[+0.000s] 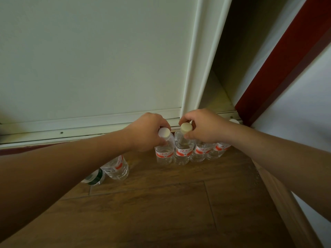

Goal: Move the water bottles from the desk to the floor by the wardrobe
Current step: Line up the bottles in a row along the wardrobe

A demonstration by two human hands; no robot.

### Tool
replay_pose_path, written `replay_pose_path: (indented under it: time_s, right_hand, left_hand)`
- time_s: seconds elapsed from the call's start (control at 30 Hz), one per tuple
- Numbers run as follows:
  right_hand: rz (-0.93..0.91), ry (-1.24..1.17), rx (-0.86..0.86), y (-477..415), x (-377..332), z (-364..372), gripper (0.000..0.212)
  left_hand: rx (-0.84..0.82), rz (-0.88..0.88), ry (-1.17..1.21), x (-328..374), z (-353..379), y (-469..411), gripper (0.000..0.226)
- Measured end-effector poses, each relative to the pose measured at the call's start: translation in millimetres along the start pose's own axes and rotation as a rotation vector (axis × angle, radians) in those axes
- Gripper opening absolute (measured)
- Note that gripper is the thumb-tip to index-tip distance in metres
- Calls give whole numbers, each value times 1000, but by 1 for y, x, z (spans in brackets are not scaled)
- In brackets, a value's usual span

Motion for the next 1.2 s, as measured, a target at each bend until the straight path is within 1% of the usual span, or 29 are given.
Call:
replay_pose_path:
  time_s: [0.3, 0.6, 0.8, 1.2]
  right_hand:
    - [-2, -3, 7, 0, 1, 0, 43]
    - [-7, -1, 11, 0, 1, 1, 43]
    - [-18, 13, 14, 0, 0, 0, 45]
    - [-26, 0, 11, 4, -4, -3, 49]
  left_hand:
    - [8, 4, 20, 0, 0, 0, 33]
    - [-4, 4, 1, 0, 5, 1, 37]
    - [-8, 10, -42, -4, 9, 1, 46]
    - [-12, 13, -43, -6, 12, 1, 48]
Point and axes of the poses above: each hand's wrist, its own y-axis away from the middle knuckle, its own z-axis out of the palm, x = y × z, the point moved 10 cm from there along -y, towards the middle knuckle, and after that the axes turned 1 degree about x, right-handed, at the moved point
